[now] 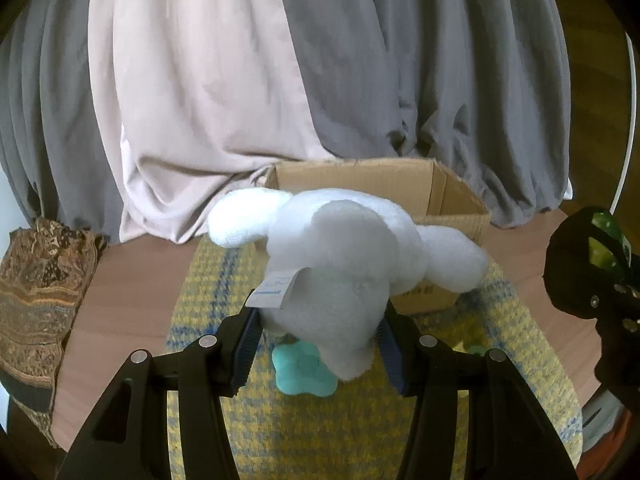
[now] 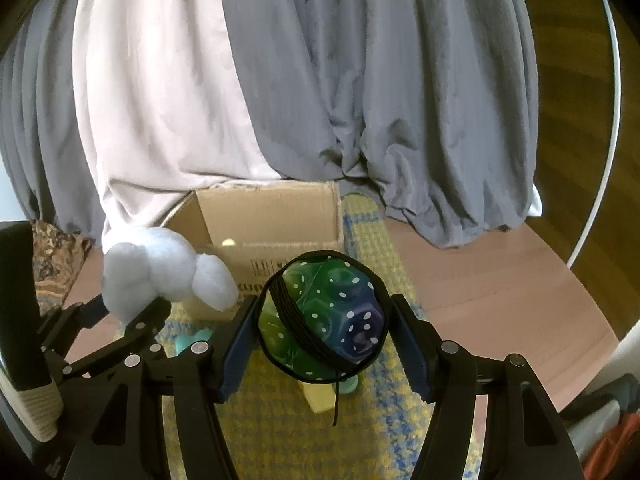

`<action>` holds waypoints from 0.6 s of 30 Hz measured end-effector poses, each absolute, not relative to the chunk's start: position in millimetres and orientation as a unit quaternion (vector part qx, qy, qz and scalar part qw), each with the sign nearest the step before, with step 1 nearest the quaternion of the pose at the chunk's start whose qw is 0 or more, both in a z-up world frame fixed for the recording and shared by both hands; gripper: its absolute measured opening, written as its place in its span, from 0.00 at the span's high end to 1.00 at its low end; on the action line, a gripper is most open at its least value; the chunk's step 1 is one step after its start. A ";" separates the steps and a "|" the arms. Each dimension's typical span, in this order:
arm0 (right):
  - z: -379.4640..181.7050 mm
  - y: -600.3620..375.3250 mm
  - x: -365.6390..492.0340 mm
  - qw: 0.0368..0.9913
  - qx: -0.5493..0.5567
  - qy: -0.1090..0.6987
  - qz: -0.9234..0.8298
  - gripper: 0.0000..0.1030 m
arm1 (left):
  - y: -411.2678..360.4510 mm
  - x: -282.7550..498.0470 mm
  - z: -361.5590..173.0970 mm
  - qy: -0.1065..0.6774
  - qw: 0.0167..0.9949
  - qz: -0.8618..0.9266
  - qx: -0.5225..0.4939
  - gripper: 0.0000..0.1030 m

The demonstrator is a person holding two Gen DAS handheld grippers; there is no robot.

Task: Organize objects
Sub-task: 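Lift the bunny and ball and carry them over the box with both tools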

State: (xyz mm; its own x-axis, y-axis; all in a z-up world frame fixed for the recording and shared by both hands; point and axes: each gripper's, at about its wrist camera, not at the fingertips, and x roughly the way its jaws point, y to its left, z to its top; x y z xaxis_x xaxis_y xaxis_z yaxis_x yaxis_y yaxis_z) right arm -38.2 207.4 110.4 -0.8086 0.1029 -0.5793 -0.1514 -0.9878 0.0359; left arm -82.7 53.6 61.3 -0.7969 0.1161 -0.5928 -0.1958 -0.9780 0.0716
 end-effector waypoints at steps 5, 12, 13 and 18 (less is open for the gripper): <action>120.6 206.4 -49.8 0.063 -0.298 0.036 0.952 0.38 | 55.6 -89.9 75.8 0.061 0.083 0.949 -0.298 0.49; 133.1 205.1 -68.1 0.057 -0.295 0.030 0.953 0.38 | 59.1 -105.2 92.4 0.062 0.083 0.952 -0.288 0.49; 134.9 205.2 -70.8 0.056 -0.295 0.029 0.953 0.38 | 60.0 -108.4 95.3 0.063 0.082 0.953 -0.285 0.49; 144.6 207.8 -84.7 0.056 -0.294 0.027 0.954 0.38 | 62.5 -120.5 104.9 0.066 0.083 0.954 -0.280 0.49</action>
State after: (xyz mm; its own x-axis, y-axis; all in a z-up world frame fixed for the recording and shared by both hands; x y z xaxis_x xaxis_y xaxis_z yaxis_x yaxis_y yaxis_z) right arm -84.7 207.8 144.6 -0.8214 0.0905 -0.5632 -0.1220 -0.9924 0.0185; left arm -120.5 62.5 104.9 -0.8293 0.1209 -0.5456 -0.1945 -0.9777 0.0790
